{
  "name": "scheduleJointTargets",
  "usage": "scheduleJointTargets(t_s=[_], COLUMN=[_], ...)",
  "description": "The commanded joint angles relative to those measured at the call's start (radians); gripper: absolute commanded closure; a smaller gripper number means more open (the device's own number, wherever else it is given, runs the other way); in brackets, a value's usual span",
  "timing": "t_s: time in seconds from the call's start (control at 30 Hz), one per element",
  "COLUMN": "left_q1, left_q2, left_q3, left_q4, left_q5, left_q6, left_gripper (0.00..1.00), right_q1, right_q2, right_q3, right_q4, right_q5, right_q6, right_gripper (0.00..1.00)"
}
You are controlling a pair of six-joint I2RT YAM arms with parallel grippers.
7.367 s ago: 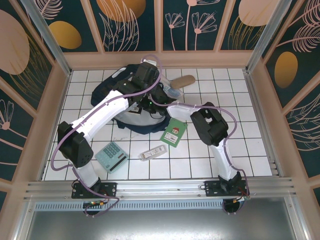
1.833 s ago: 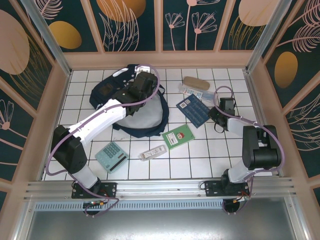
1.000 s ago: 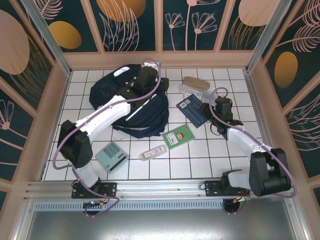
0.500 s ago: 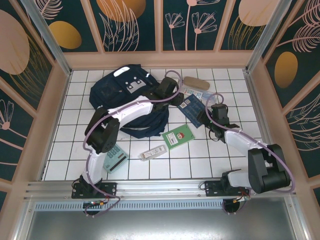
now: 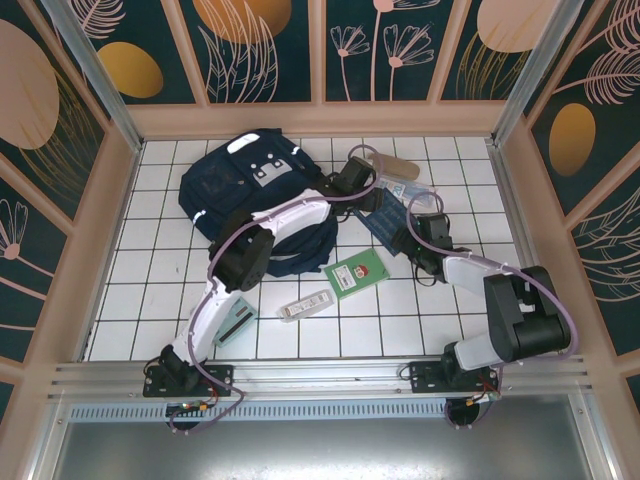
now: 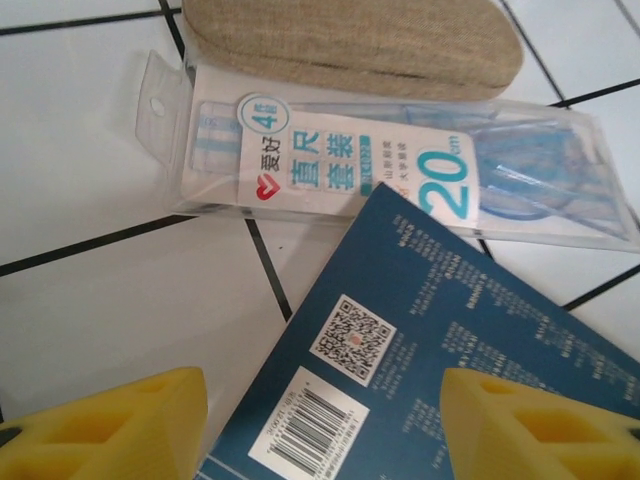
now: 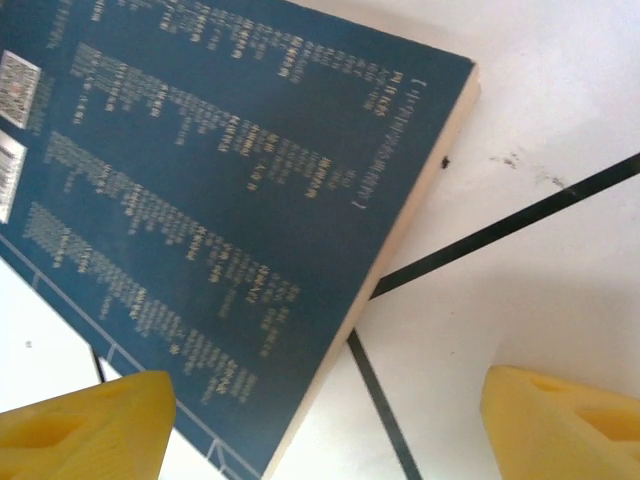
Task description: Pack books, pencil case, and school supplies into a backpack
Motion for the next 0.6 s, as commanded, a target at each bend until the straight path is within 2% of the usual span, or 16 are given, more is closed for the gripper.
scheduleJointTargets(t_s=[0.0, 0.1, 0.23, 0.57], left_q1=[0.003, 0.003, 0.005, 0.005], left_q2=[0.033, 0.061, 0.084, 0.088], left_q3=[0.032, 0.062, 0.069, 0.037], left_q4=[-0.038, -0.061, -0.069, -0.057], left_q5=[-0.023, -0.036, -0.041, 0.09], left_q6=[0.023, 0.032, 0.037, 0.021], left_gripper=[0.35, 0.34, 0.33, 0.35], right_q1=[-0.017, -0.02, -0.028, -0.051], right_q2=[0.032, 0.058, 0.099, 0.161], right_q3=[-0.002, 0.009, 0.026, 0.061], right_q4=[0.036, 0.045, 0.058, 0.115], right_q5=[0.009, 0.009, -0.041, -0.085], right_q6=[0.031, 0.042, 0.06, 0.059], right_gripper=[0.18, 0.13, 0.13, 0.12])
